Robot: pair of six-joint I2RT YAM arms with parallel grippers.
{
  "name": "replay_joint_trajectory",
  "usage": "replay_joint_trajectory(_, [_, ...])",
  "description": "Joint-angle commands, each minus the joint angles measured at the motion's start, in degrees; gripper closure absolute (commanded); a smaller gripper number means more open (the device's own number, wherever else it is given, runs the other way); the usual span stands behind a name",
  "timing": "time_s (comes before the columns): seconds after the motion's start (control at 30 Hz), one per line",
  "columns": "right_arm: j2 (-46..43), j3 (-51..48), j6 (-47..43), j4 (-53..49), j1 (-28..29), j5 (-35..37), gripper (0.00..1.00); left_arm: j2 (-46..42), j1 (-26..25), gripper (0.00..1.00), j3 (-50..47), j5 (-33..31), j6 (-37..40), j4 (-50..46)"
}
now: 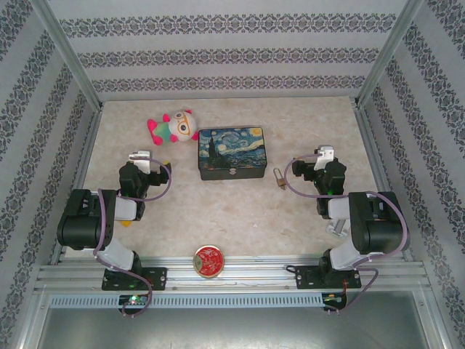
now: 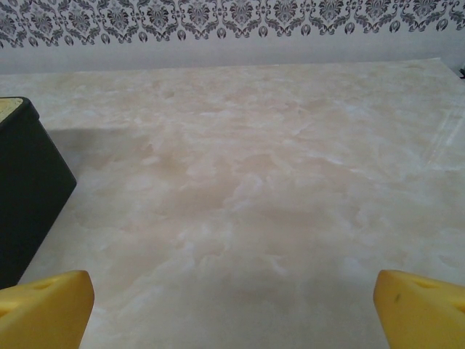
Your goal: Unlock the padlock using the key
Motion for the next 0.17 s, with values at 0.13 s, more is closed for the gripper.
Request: replay_joint_trajectory(0.13, [-0.31, 0.38, -0.61, 0.79, -0.44, -1.34, 0.02, 0.11, 0.62, 0.01, 0.60, 0.14, -0.36, -0.34])
